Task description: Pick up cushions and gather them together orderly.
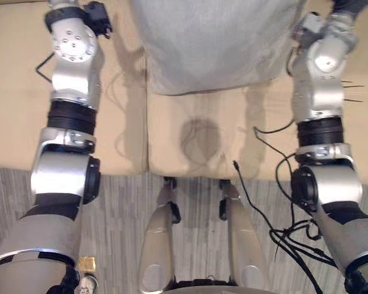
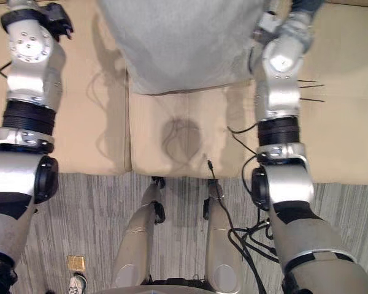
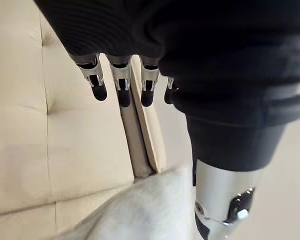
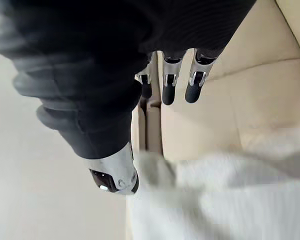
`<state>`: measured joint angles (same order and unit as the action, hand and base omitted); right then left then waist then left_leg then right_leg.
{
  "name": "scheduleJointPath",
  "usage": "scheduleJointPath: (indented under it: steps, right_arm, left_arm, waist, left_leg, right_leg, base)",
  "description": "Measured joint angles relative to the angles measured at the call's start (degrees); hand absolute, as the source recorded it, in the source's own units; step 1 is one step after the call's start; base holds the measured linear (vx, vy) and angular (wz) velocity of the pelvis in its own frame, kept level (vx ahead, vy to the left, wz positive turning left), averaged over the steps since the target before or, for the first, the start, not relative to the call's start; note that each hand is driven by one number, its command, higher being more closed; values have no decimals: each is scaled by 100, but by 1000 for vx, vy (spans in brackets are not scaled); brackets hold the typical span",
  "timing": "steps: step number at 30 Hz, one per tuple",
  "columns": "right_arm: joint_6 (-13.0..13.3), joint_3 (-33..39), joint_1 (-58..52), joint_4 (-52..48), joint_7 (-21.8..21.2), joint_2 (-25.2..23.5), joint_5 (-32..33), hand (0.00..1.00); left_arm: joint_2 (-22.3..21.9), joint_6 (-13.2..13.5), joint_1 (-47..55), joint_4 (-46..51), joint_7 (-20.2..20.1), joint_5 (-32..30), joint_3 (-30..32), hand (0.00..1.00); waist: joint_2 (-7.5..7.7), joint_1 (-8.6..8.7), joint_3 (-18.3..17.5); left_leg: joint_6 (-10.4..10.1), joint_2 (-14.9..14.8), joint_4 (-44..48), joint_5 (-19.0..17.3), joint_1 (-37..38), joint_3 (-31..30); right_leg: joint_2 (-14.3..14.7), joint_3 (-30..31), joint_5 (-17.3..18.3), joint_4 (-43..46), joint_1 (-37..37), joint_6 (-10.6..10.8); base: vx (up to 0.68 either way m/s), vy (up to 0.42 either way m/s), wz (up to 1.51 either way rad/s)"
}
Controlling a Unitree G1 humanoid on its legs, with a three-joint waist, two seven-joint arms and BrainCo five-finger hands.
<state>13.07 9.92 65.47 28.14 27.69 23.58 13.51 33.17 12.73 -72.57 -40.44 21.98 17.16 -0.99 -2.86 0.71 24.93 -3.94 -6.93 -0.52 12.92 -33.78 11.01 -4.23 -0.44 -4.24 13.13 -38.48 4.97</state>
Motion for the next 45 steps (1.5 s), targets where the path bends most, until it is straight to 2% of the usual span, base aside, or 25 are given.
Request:
scheduleJointPath:
  steps: [4,6,9,12,13,16,18,20,25,29,31,33,34,35,36,37,38,39,40,41,42,43,44,45]
  right_arm:
    - [50,270,-927,-713,-278,529,427,0]
    - [54,260,-1382,-897,-450,603,557,0]
    - [49,225,-2548,-1305,-844,572,680,0]
    - [43,202,-4050,-1738,-1180,125,645,0]
    - [38,184,-4639,-1800,-1303,-168,607,0]
    - [-85,157,-6003,-1744,-1644,-750,122,0]
    - [-127,144,-6570,-1462,-1843,-994,-277,0]
    - [-221,129,-7161,-905,-2072,-1143,-691,0]
    - [-326,128,-7741,359,-2376,-1259,-1355,0]
    - [-363,74,-8143,739,-2580,-1330,-1408,0]
    - [-416,-62,-8258,756,-2680,-1357,-1408,0]
    - [-456,-197,-8238,756,-2686,-1393,-1406,0]
    - [-457,-301,-8205,745,-2679,-1456,-1405,0]
    - [-456,-336,-8212,737,-2680,-1527,-1397,0]
    - [-462,-336,-8214,732,-2675,-1579,-1392,0]
    - [-464,-428,-8189,732,-2678,-1660,-1387,0]
    - [-465,-492,-8271,729,-2678,-1697,-1386,0]
    - [-464,-548,-8320,718,-2679,-1715,-1386,0]
    - [-457,-631,-8381,693,-2682,-1761,-1386,0]
    - [-457,-678,-8375,692,-2681,-1759,-1387,0]
    - [-457,-738,-8309,692,-2680,-1753,-1387,0]
    - [-458,-745,-8131,686,-2659,-1683,-1382,0]
    - [-457,-748,-8080,654,-2646,-1637,-1374,0]
    - [-427,-749,-7979,568,-2642,-1549,-1357,0]
  left_arm:
    - [320,62,748,586,-224,306,348,0]
    - [286,79,1231,913,-340,367,374,0]
    - [-38,108,2535,1653,-610,367,390,0]
    - [-788,134,4231,2297,-867,335,394,0]
    - [-1171,127,4937,2385,-978,306,369,0]
    - [-1845,24,6543,2399,-1363,186,285,0]
    - [-2011,-53,7329,2371,-1616,-20,269,0]
    - [-2037,-112,7953,1908,-1883,-318,304,0]
    - [-2054,-188,8516,785,-2148,-1045,449,0]
    - [-2061,-286,8755,462,-2213,-1501,576,0]
    - [-2030,-286,8753,434,-2208,-1571,628,0]
    - [-2000,-285,8755,437,-2203,-1568,624,0]
    - [-1965,-287,8752,474,-2199,-1568,627,0]
    - [-1955,-297,8761,603,-2184,-1566,630,0]
    - [-1960,-296,8754,707,-2173,-1564,635,0]
    - [-2032,-285,8707,861,-2133,-1564,628,0]
    - [-2049,-292,8686,905,-2087,-1562,609,0]
    - [-2065,-292,8698,957,-2068,-1562,607,0]
    - [-2092,-293,8708,1043,-2060,-1560,607,0]
    - [-2124,-292,8718,1086,-2057,-1560,608,0]
    - [-2130,-293,8717,1136,-2048,-1560,612,0]
    - [-2286,-328,8663,1146,-2030,-1553,615,0]
    - [-2375,-338,8637,1173,-2029,-1550,613,0]
    - [-2529,-337,8631,1237,-2031,-1549,583,0]
  waist:
    - [6,5,-3]
    - [10,17,-5]
    - [18,26,-13]
    - [43,38,-58]
    - [62,37,-148]
    - [85,44,-436]
    - [131,81,-548]
    - [180,131,-963]
    - [328,156,-1402]
    - [428,173,-1541]
    - [506,153,-1547]
    - [543,140,-1529]
    - [589,127,-1573]
    - [589,108,-1619]
    - [563,86,-1621]
    - [517,49,-1590]
    - [538,49,-1595]
    - [564,39,-1611]
    - [650,4,-1664]
    - [692,-11,-1685]
    - [787,-64,-1727]
    - [786,-165,-1793]
    - [711,-220,-1787]
    - [609,-287,-1763]
  left_leg:
    - [-1,-2,-16,-2,93,8]
    - [-1,-15,-15,-4,165,9]
    - [83,-38,40,-92,427,38]
    - [90,-55,323,-389,696,40]
    - [92,-51,367,-490,799,38]
    - [78,-22,339,-529,1067,12]
    - [46,-26,327,-600,1365,24]
    - [58,-23,335,-661,1578,31]
    - [13,-11,331,-905,2298,208]
    - [18,-13,371,-985,2691,383]
    - [35,-77,624,-1082,2643,516]
    - [55,-214,1118,-1327,2430,588]
    - [97,-337,1562,-1493,2166,627]
    - [126,-465,1679,-1506,1988,599]
    - [174,-549,1645,-1495,1895,600]
    - [251,-663,1654,-1465,1851,559]
    - [239,-658,1671,-1433,1869,441]
    - [223,-650,1689,-1408,1883,379]
    - [174,-613,1693,-1325,1864,233]
    - [143,-585,1680,-1263,1833,194]
    - [90,-505,1628,-1089,1720,144]
    - [33,-510,1402,-776,1569,161]
    - [57,-551,1228,-679,1537,165]
    - [-1,-589,919,-475,1444,166]
  right_leg:
    - [-56,-71,96,178,25,-3]
    - [-57,-110,101,178,109,4]
    - [-81,-141,197,181,429,35]
    - [-96,-166,333,181,841,55]
    - [-88,-167,380,174,967,47]
    - [-73,-200,419,24,1300,54]
    - [-46,-211,422,-176,1675,61]
    - [-48,-254,420,-353,1969,65]
    - [-48,-63,460,-572,2648,76]
    - [-83,88,479,-603,2928,91]
    - [-74,184,451,-579,2918,84]
    - [-13,237,390,-579,2884,80]
    - [1,208,344,-550,2780,23]
    - [16,109,369,-640,2730,92]
    - [35,-14,457,-517,2683,29]
    - [2,-133,819,919,2205,-323]
    - [-69,-91,1033,1995,2171,-225]
    - [-106,-55,1155,2482,2233,-142]
    - [-146,82,1379,3199,2445,75]
    - [-170,117,1428,3300,2525,151]
    - [-192,192,1633,3080,2740,272]
    - [-124,163,1953,2564,2769,269]
    - [-68,115,2035,2335,2779,233]
    - [27,-11,2268,1896,2843,65]
  base:
    - [8,-27,6]
    - [10,-33,5]
    - [24,-53,8]
    - [39,-46,5]
    - [55,-35,2]
    - [83,-27,4]
    - [96,-25,-3]
    - [100,-9,-4]
    - [68,28,-20]
    - [-23,33,-22]
    - [-75,27,-24]
    - [-104,7,-35]
    - [-112,27,-34]
    - [-103,19,-28]
    - [-117,16,-12]
    - [-99,-26,14]
    - [-97,-34,27]
    - [-65,-84,53]
    - [-98,-152,44]
    - [-114,-188,46]
    - [-211,-265,22]
    - [-161,-183,7]
    - [-218,-218,-12]
    - [-271,-233,-12]
